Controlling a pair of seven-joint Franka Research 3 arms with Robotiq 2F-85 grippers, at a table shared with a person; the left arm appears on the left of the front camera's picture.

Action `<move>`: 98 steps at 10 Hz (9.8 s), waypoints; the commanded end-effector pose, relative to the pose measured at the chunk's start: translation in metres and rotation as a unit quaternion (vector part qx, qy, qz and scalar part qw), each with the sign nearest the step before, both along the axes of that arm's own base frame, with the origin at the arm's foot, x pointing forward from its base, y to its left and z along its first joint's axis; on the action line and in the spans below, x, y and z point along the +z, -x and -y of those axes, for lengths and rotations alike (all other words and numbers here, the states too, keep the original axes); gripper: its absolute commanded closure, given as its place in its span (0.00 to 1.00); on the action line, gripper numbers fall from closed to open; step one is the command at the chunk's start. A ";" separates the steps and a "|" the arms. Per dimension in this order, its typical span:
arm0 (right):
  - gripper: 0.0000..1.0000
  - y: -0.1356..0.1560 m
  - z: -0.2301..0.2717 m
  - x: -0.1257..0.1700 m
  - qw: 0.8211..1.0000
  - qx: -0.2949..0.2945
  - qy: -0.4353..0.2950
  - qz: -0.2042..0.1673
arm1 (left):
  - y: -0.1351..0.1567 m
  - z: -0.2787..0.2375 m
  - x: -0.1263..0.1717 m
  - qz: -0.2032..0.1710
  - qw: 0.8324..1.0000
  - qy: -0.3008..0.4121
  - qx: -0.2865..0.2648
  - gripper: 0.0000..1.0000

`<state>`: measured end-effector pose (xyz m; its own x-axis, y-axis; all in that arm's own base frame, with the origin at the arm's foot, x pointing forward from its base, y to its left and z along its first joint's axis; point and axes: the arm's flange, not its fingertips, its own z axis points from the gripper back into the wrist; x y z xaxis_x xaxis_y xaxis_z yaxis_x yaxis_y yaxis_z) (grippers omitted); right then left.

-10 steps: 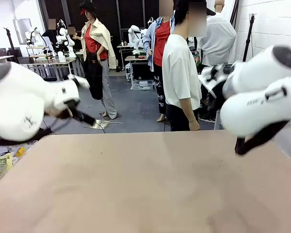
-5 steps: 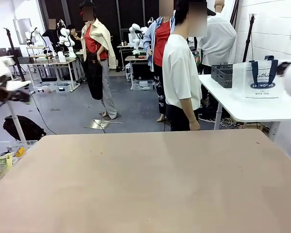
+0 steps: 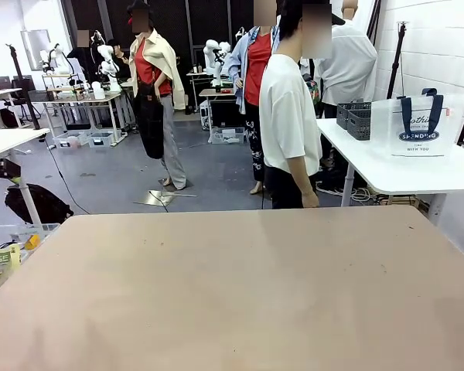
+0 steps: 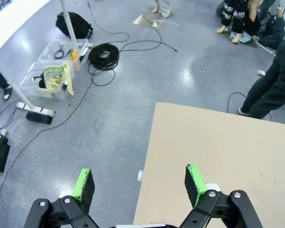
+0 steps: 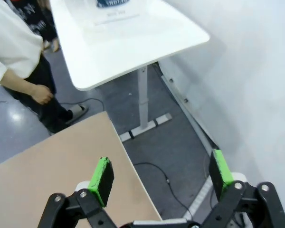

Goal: Transfer purchased items from the store into the shopping bag.
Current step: Open the Reusable shopping bag in the center of the table.

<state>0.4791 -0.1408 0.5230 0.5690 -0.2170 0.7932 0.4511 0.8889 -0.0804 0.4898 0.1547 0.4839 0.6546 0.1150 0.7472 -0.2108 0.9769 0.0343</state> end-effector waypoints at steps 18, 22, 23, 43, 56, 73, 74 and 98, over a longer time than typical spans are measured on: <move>0.00 0.005 0.016 0.015 1.000 0.007 0.015 0.009 | 0.002 -0.005 0.002 0.002 1.000 -0.007 -0.005 0.00; 0.00 0.005 0.016 0.015 1.000 0.007 0.015 0.009 | 0.002 -0.005 0.002 0.002 1.000 -0.007 -0.005 0.00; 0.00 0.005 0.016 0.015 1.000 0.007 0.015 0.009 | 0.002 -0.005 0.002 0.002 1.000 -0.007 -0.005 0.00; 0.00 0.005 0.016 0.015 1.000 0.007 0.015 0.009 | 0.002 -0.005 0.002 0.002 1.000 -0.007 -0.005 0.00; 0.00 0.005 0.016 0.015 1.000 0.007 0.015 0.009 | 0.002 -0.005 0.002 0.002 1.000 -0.007 -0.005 0.00; 0.00 0.103 -0.213 0.117 0.925 0.351 -0.143 -0.034 | -0.016 0.358 0.124 0.106 0.928 0.089 -0.347 0.00; 0.00 0.103 -0.213 0.117 0.925 0.351 -0.143 -0.034 | -0.016 0.358 0.124 0.106 0.928 0.089 -0.347 0.00; 0.00 0.093 -0.468 0.055 0.868 0.415 -0.138 -0.234 | -0.038 0.481 0.061 -0.118 0.886 0.004 -0.449 0.00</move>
